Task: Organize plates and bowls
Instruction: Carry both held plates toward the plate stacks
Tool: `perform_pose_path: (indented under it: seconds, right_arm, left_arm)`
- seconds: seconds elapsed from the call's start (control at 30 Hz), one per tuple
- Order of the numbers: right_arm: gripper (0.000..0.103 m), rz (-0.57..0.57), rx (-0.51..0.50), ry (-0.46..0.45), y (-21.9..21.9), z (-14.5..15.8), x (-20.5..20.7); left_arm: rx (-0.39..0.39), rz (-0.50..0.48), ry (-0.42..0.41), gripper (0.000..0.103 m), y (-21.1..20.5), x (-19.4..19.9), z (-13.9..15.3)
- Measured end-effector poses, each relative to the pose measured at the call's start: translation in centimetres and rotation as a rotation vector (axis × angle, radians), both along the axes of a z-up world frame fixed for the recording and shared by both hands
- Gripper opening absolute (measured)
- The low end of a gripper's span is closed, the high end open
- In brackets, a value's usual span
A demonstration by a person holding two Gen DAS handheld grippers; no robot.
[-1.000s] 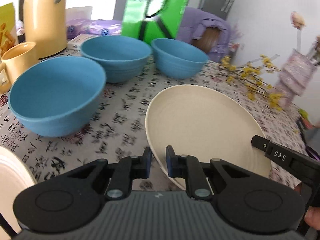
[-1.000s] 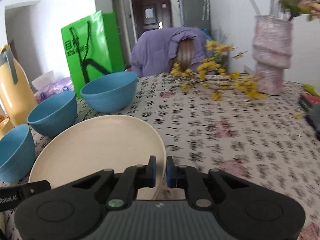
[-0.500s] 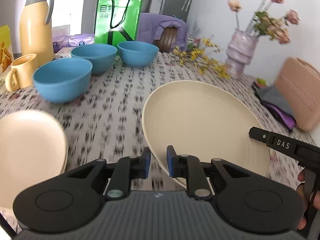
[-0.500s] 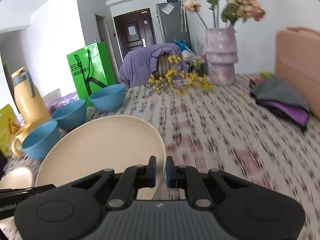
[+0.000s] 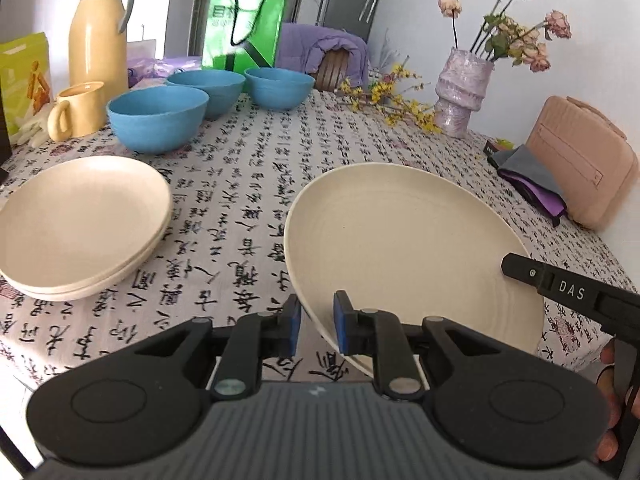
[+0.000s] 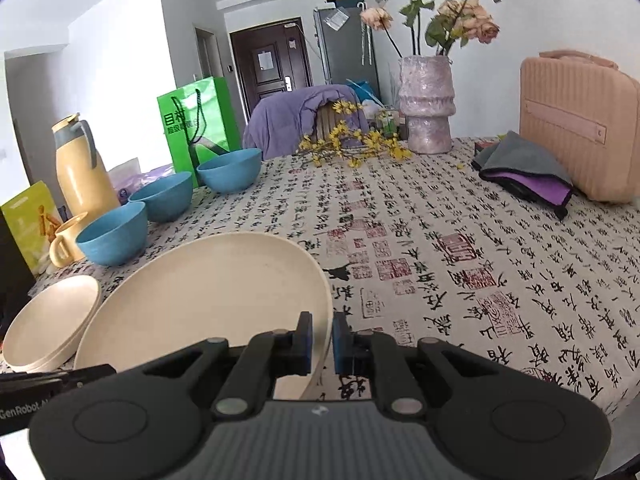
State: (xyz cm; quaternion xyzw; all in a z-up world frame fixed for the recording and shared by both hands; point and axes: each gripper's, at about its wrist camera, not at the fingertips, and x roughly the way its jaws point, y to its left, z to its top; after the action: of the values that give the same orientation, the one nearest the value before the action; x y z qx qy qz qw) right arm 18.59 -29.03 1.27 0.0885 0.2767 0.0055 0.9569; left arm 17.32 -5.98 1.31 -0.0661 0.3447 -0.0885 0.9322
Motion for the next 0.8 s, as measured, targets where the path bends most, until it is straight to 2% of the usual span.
perform_pose_path:
  seconds: [0.37,0.8]
  right_arm:
    - [0.010,0.065,-0.027,-0.011,4.4,0.9,1.7]
    - [0.011,0.258,-0.055,-0.001,15.7,1.3,7.1]
  left_arm:
    - [-0.003,0.072,-0.038,0.017,4.2,0.3,0.7]
    - [0.041,0.278,-0.074,0.017,14.1,1.5,1.5]
